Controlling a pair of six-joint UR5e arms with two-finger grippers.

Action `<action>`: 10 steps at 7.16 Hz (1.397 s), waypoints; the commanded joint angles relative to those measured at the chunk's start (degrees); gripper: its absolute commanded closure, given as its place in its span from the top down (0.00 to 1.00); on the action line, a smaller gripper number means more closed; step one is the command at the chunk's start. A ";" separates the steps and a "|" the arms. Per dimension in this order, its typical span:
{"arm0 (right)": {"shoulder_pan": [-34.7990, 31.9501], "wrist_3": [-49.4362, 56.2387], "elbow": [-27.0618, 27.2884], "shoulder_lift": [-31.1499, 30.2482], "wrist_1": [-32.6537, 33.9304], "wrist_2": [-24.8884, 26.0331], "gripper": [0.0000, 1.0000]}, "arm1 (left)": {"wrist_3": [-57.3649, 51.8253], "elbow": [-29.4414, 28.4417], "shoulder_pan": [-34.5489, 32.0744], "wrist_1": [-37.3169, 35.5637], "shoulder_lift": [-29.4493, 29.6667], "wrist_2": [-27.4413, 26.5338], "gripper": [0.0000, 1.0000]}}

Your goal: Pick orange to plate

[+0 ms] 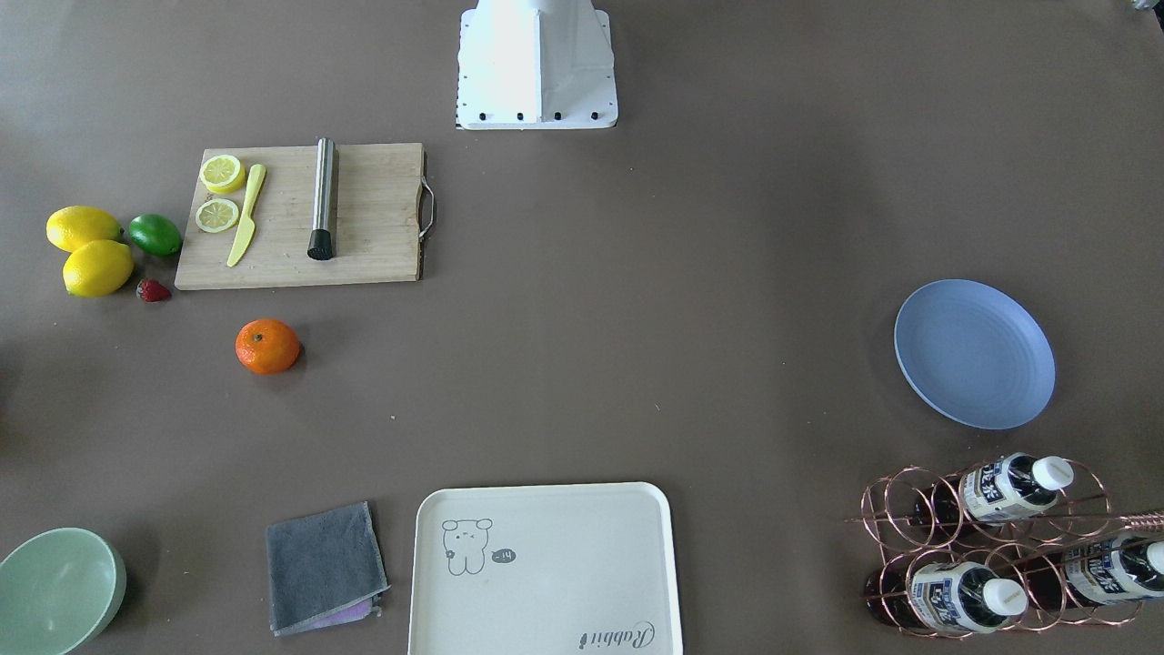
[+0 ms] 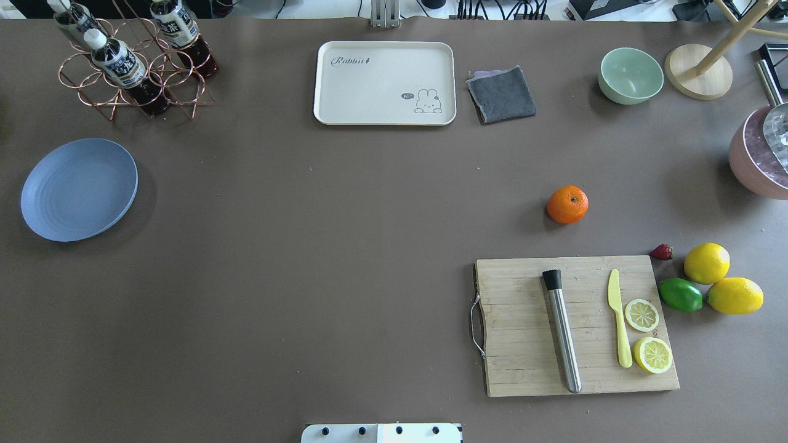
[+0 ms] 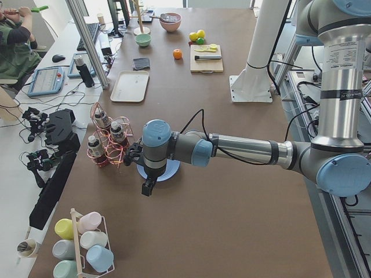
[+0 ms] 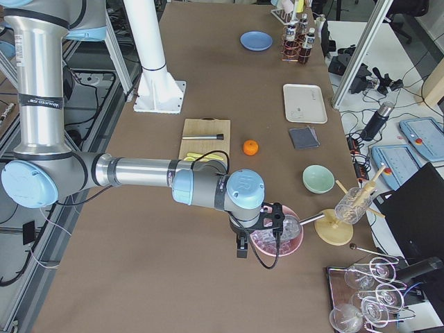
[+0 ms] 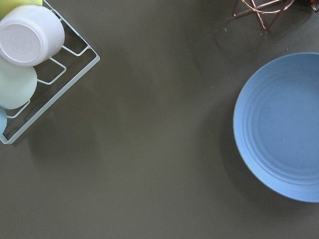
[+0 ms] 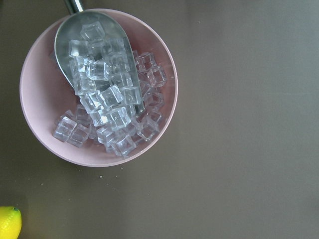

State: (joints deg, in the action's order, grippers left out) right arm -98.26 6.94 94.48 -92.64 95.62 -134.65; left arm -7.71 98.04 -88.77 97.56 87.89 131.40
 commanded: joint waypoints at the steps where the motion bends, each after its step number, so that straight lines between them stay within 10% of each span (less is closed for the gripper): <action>1: 0.00 0.00 0.00 0.00 0.00 0.00 1.00 | 0.07 0.39 0.00 0.00 0.17 0.09 0.98; 10: 0.09 -1.74 1.84 0.53 0.00 -0.17 1.00 | 1.37 -1.89 0.88 11.86 -0.88 0.09 0.99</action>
State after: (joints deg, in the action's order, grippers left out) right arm -98.25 6.50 95.69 -92.17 95.63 -134.73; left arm -7.48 96.55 -88.00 108.74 87.23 131.41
